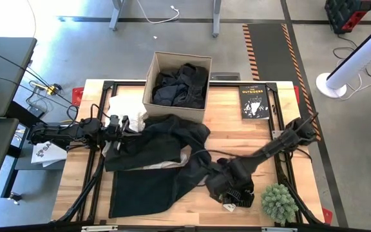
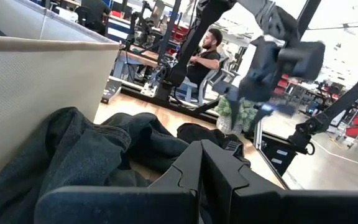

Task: Sort clothes
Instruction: Put the black underwear into the laundry bin

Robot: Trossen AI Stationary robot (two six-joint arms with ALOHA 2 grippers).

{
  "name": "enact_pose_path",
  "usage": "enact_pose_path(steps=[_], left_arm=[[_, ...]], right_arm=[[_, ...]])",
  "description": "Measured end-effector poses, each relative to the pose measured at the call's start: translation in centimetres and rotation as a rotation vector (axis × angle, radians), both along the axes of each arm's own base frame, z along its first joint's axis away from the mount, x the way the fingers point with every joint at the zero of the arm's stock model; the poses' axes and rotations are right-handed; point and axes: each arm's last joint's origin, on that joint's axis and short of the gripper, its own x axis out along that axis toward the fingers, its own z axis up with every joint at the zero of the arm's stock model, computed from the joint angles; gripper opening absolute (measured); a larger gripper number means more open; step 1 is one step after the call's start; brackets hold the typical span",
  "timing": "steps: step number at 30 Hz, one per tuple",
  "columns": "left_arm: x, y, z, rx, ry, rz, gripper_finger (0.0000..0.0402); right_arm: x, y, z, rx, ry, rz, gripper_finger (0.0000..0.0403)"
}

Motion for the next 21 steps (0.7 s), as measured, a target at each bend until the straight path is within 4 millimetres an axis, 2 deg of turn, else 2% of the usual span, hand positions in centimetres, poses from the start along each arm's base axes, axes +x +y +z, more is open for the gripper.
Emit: enact_pose_path(steps=[4,9,15,18,21], left_arm=[[0.0,0.0,0.0,0.000,-0.001,0.000,0.0007],[0.0,0.0,0.0,0.000,-0.001,0.000,0.0007],[0.0,0.0,0.0,0.000,0.000,0.004,0.0007],[0.0,0.0,0.0,0.000,-0.001,0.004,0.0007],[0.0,0.0,0.0,0.000,-0.002,0.004,0.0007]], right_arm=[[-2.1,-0.4,-3.4,-0.094,0.106,-0.159,0.0162],[-4.5,-2.0,-7.1,-0.145,0.269,-0.341,0.0175],[-6.0,-3.0,-10.5,-0.122,0.242,-0.412,0.0201],[-6.5,-3.4,-11.3,-0.103,0.219,-0.453,0.0176],[-6.4,-3.4,-11.3,-0.124,0.181,-0.473,0.0116]])
